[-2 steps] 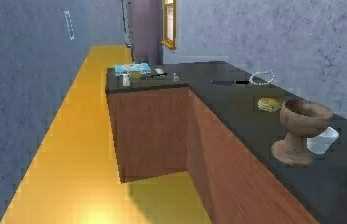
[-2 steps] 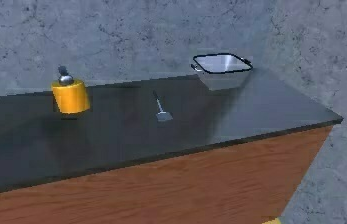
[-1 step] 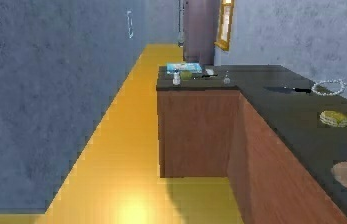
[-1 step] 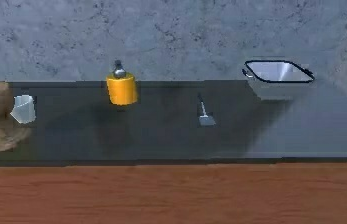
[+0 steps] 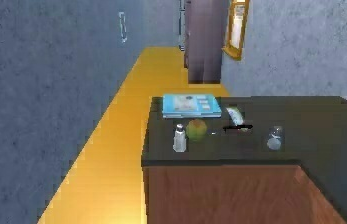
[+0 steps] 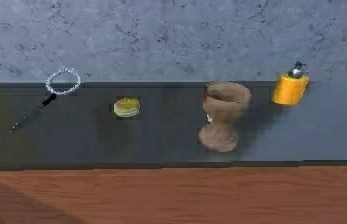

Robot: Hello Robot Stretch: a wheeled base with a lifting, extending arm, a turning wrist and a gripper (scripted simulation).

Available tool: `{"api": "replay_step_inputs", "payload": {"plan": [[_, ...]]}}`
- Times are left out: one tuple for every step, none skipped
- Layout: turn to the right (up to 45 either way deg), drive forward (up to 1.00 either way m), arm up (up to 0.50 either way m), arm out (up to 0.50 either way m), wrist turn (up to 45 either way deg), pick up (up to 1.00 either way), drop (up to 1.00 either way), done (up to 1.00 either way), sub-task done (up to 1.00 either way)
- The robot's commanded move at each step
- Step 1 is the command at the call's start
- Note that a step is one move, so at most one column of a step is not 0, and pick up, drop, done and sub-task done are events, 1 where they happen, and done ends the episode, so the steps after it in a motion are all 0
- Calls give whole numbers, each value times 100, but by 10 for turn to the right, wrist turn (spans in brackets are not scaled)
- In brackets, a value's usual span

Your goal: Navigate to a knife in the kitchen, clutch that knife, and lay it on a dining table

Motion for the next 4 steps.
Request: {"api": "replay_step_inputs", "payload": {"plan": [[-450, 0, 0, 0, 0, 0, 0, 0, 0], [-270, 0, 0, 0, 0, 0, 0, 0, 0], [-30, 0, 0, 0, 0, 0, 0, 0, 0], [450, 0, 0, 0, 0, 0, 0, 0, 0]]}}
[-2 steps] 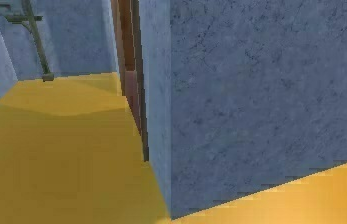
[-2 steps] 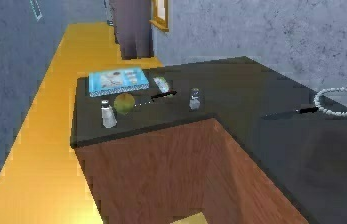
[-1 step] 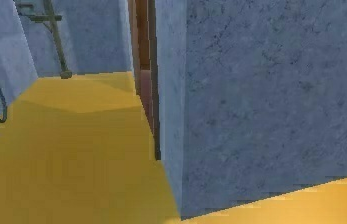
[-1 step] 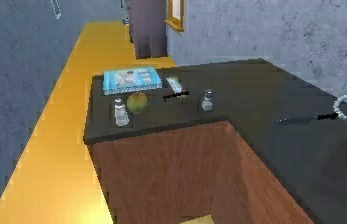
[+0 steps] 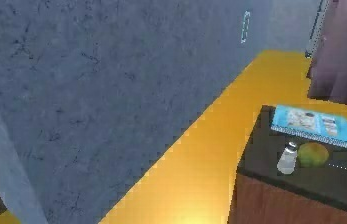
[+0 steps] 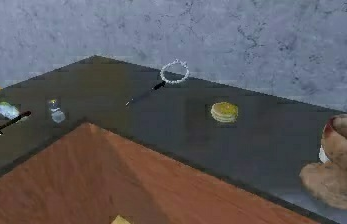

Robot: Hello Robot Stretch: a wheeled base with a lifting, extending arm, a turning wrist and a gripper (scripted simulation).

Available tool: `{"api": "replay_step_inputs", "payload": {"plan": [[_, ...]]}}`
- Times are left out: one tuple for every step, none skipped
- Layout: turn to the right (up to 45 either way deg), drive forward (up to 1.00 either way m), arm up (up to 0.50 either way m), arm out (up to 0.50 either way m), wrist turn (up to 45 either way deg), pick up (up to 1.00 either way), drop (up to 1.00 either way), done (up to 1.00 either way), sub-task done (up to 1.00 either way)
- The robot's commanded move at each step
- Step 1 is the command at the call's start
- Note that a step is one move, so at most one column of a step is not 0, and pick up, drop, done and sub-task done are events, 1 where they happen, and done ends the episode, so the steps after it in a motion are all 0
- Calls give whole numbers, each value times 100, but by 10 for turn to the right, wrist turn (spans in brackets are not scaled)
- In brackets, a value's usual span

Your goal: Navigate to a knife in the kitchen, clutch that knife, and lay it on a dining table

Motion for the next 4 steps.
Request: {"api": "replay_step_inputs", "payload": {"plan": [[450, 0, 0, 0, 0, 0, 0, 0, 0], [90, 0, 0, 0, 0, 0, 0, 0, 0], [0, 40, 0, 0, 0, 0, 0, 0, 0], [-450, 0, 0, 0, 0, 0, 0, 0, 0]]}}
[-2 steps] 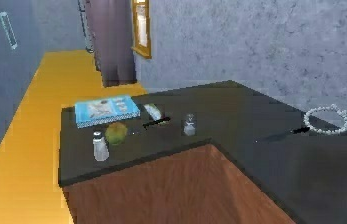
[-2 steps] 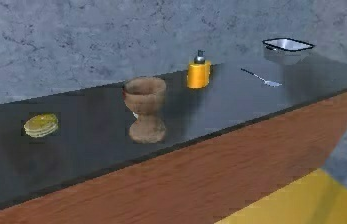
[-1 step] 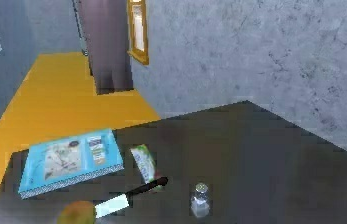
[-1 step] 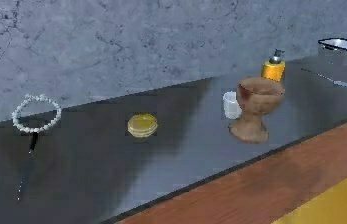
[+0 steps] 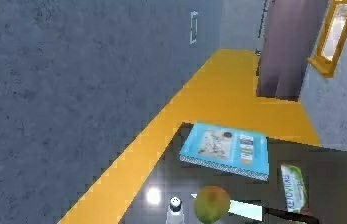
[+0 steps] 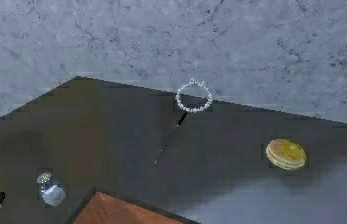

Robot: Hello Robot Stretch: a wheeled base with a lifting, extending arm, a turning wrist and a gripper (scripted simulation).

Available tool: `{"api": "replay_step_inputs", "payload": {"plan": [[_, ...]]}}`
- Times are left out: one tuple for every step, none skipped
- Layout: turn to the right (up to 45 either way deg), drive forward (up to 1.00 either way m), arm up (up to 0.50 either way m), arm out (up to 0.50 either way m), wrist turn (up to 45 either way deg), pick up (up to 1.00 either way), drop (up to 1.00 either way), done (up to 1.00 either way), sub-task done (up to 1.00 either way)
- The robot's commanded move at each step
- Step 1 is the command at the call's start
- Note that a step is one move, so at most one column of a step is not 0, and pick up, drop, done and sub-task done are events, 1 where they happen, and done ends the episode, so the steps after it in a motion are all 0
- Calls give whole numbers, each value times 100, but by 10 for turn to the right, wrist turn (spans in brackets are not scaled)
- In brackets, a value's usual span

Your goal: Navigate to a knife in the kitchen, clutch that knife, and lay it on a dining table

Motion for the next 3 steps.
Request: {"api": "replay_step_inputs", "payload": {"plan": [[-450, 0, 0, 0, 0, 0, 0, 0, 0], [-120, 0, 0, 0, 0, 0, 0, 0, 0], [0, 0, 50, 0, 0, 0, 0, 0, 0]]}}
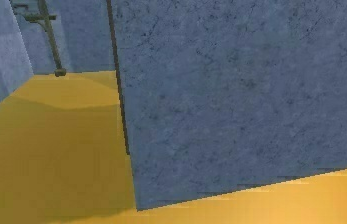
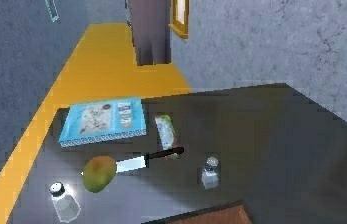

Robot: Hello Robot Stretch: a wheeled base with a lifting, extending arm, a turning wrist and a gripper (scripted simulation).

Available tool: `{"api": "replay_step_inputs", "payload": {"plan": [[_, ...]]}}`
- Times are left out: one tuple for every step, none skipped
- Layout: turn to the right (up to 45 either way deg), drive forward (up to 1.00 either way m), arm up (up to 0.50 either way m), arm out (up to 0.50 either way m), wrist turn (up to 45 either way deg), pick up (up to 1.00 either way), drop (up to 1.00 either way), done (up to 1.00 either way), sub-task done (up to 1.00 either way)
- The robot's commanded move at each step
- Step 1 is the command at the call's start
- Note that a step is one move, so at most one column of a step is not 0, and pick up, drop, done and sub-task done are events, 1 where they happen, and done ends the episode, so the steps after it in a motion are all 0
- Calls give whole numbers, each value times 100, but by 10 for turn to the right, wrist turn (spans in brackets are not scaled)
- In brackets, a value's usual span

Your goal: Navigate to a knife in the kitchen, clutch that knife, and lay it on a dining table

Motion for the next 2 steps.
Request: {"api": "replay_step_inputs", "payload": {"plan": [[0, 0, 38, 0, 0, 0, 0, 0, 0], [0, 0, 0, 16, 0, 0, 0, 0, 0]]}}
